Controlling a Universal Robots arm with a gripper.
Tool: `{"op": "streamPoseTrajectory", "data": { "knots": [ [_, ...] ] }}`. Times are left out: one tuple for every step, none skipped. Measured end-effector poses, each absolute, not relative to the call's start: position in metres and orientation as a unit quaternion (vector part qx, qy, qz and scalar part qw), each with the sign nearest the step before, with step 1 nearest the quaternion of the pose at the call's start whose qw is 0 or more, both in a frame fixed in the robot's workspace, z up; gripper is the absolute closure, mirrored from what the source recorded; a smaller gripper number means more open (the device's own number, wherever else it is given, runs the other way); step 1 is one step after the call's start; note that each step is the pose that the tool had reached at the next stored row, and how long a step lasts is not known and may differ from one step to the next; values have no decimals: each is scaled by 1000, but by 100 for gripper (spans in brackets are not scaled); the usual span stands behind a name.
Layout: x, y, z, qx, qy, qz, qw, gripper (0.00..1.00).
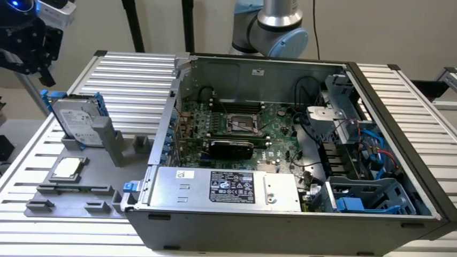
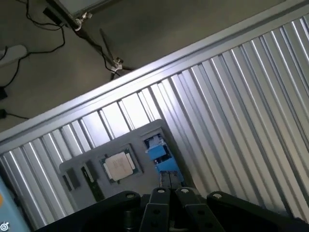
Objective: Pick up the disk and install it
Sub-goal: 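Pick up the disk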
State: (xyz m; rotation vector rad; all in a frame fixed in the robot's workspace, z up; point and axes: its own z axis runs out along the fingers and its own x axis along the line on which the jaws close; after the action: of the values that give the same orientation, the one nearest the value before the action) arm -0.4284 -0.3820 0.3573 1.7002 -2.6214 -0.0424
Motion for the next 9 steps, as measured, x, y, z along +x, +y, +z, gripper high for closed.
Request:
{"op": "streamPoseTrajectory", "data": {
  "knots": [
    [-428, -382, 357, 551, -834, -13, 8, 100],
    [-428, -382, 357, 558, -830, -12, 7, 100],
    [-428, -382, 357, 565, -825, -12, 6, 100],
    [-428, -382, 357, 572, -820, -11, 5, 100],
    [-428, -382, 357, 579, -815, -10, 4, 100],
    [-428, -382, 357, 586, -810, -10, 4, 100],
    [-428, -382, 357, 593, -805, -9, 3, 100],
    [-428, -382, 357, 600, -800, -9, 3, 100],
    [-428, -382, 357, 607, -794, -9, 3, 100]
  ]
}}
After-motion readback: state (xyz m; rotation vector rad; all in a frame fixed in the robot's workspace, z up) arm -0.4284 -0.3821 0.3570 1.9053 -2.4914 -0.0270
